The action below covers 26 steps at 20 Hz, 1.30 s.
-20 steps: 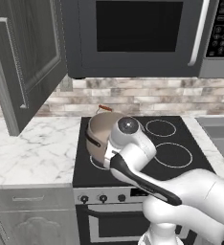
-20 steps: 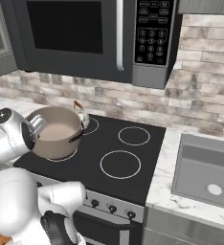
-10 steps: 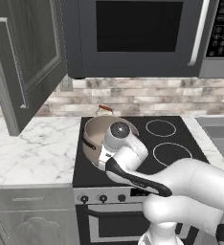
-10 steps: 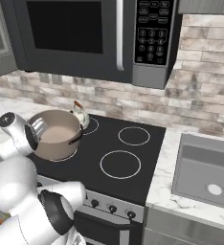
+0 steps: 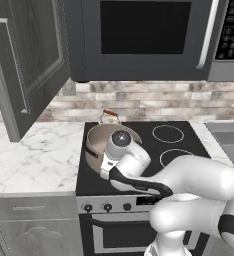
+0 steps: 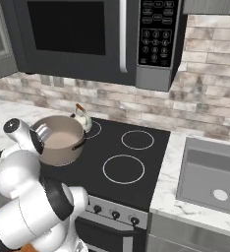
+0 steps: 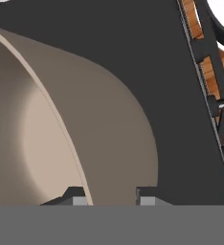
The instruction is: Pick the kettle from the cabinet and place it on a stove burner. Then pick the pot from the counter and place it on another stove burner. Finally, turn both burners on.
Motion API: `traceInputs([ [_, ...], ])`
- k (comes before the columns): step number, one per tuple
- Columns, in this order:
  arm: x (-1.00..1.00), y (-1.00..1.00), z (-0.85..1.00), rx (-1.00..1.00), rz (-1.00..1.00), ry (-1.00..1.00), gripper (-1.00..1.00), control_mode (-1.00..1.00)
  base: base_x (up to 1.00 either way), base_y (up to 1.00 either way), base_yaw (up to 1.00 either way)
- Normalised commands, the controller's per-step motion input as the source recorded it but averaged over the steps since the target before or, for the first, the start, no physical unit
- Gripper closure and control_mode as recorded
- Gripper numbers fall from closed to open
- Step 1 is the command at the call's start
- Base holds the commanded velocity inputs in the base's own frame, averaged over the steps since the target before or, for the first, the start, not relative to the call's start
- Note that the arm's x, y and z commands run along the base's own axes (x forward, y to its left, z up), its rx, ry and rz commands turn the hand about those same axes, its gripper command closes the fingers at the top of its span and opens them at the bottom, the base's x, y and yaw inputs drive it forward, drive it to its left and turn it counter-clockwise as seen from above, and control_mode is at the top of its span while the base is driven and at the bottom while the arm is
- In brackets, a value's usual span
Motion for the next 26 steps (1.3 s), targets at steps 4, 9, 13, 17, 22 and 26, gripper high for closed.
traceInputs([
  [4,0.13,0.01,-0.16,0.0,0.0,0.0,1.0,-1.0,0.0,0.0,0.0],
  [9,0.12,0.03,-0.13,0.0,0.0,0.0,1.0,-1.0,0.0,0.0,0.0],
  [13,0.12,0.08,-0.08,0.0,0.0,-0.02,1.0,-1.0,0.0,0.0,0.0],
  [17,0.04,0.08,-0.03,0.0,0.0,-0.02,1.0,-1.0,0.0,0.0,0.0],
  [22,-0.08,0.0,0.0,0.0,0.0,0.0,1.0,-1.0,0.0,0.0,0.0],
  [26,-0.27,0.0,-0.06,0.0,0.0,-0.01,-1.0,-1.0,0.0,0.0,0.0],
])
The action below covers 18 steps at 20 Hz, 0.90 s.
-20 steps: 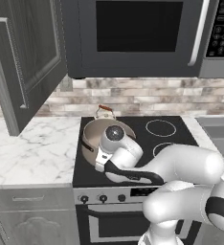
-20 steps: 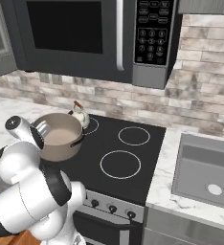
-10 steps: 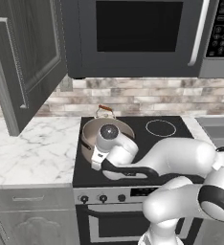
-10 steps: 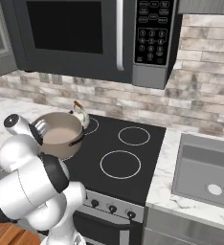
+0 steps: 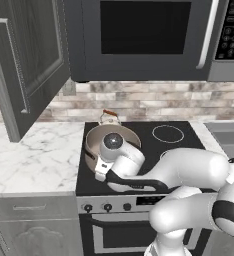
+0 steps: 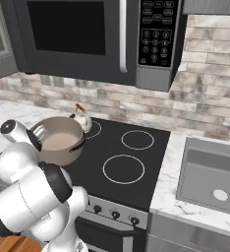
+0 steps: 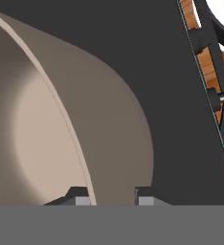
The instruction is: Pick the kettle from the cabinet and place it on a stove burner. Then pick the pot from the counter and place it on another stove burner. Finally, turn both burners on.
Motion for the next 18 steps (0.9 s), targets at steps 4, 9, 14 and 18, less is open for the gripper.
traceInputs([
  [4,-0.17,0.0,-0.02,0.0,0.0,0.0,-1.0,-1.0,0.0,0.0,0.0],
  [9,0.0,0.0,0.0,0.0,0.0,-0.03,-1.0,-1.0,0.0,0.0,0.0],
  [14,0.02,0.0,0.0,0.0,0.0,-0.08,-1.0,-1.0,0.0,0.0,0.0],
  [18,0.0,0.0,0.16,0.0,0.0,-0.1,-1.0,-1.0,0.0,0.0,0.0],
])
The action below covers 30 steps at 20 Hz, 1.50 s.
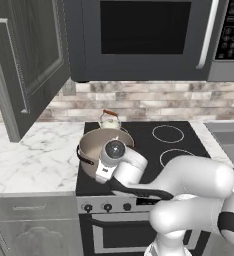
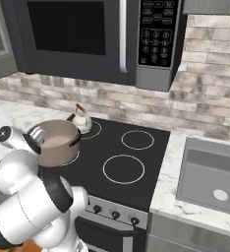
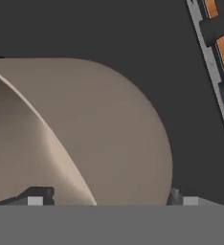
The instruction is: Pick the kettle from the cabinet and place it on a stove burner. Then pick the pot from the counter and place it on another stove burner. Finally, turn both burners on.
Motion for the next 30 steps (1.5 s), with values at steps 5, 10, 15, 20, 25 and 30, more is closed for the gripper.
traceInputs([
  [5,-0.1,0.0,0.35,0.0,0.0,-0.08,-1.0,-1.0,0.0,0.0,0.0],
  [10,-0.21,0.0,0.36,0.0,0.0,-0.06,-1.0,-1.0,0.0,0.0,0.0],
  [15,-0.32,0.0,0.09,0.0,0.0,-0.01,-1.0,-1.0,0.0,0.0,0.0],
  [20,-0.45,0.0,0.04,0.0,0.03,-0.03,-1.0,-1.0,0.0,0.0,0.0],
  [25,-0.5,0.0,0.18,0.0,0.04,-0.07,-1.0,-1.0,0.0,0.0,0.0],
  [30,-0.46,0.0,0.29,-0.01,0.05,-0.1,-1.0,-1.0,0.0,0.0,0.0],
])
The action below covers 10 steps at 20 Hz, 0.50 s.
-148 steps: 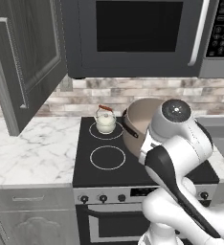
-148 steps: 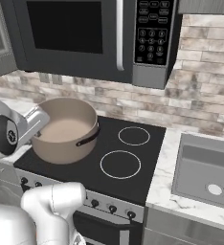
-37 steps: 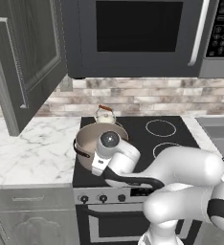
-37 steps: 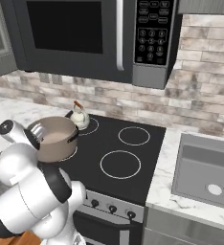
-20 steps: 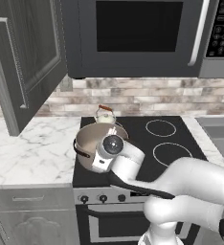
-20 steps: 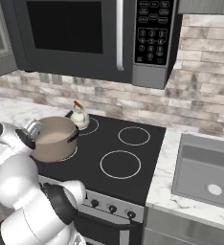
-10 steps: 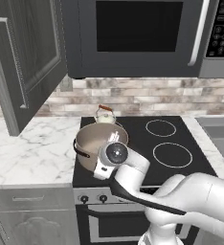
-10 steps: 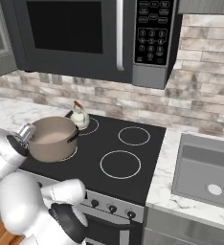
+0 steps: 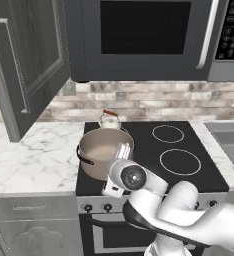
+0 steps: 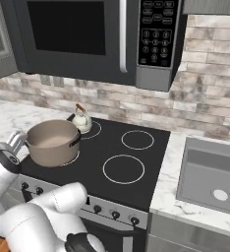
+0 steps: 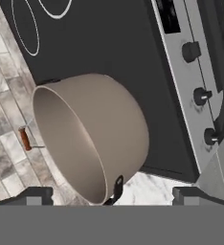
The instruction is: Pick the kettle from the cabinet and place it on a stove burner. Then pick the pot from the counter and place it on another stove burner. Finally, turn both burners on.
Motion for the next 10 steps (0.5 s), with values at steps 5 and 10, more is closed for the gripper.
traceInputs([
  [5,-0.43,0.0,0.32,-0.02,0.05,-0.12,-1.0,-1.0,0.0,0.0,0.0],
  [10,-0.4,0.0,0.37,-0.07,0.03,-0.11,-1.0,-1.0,0.0,0.0,0.0],
])
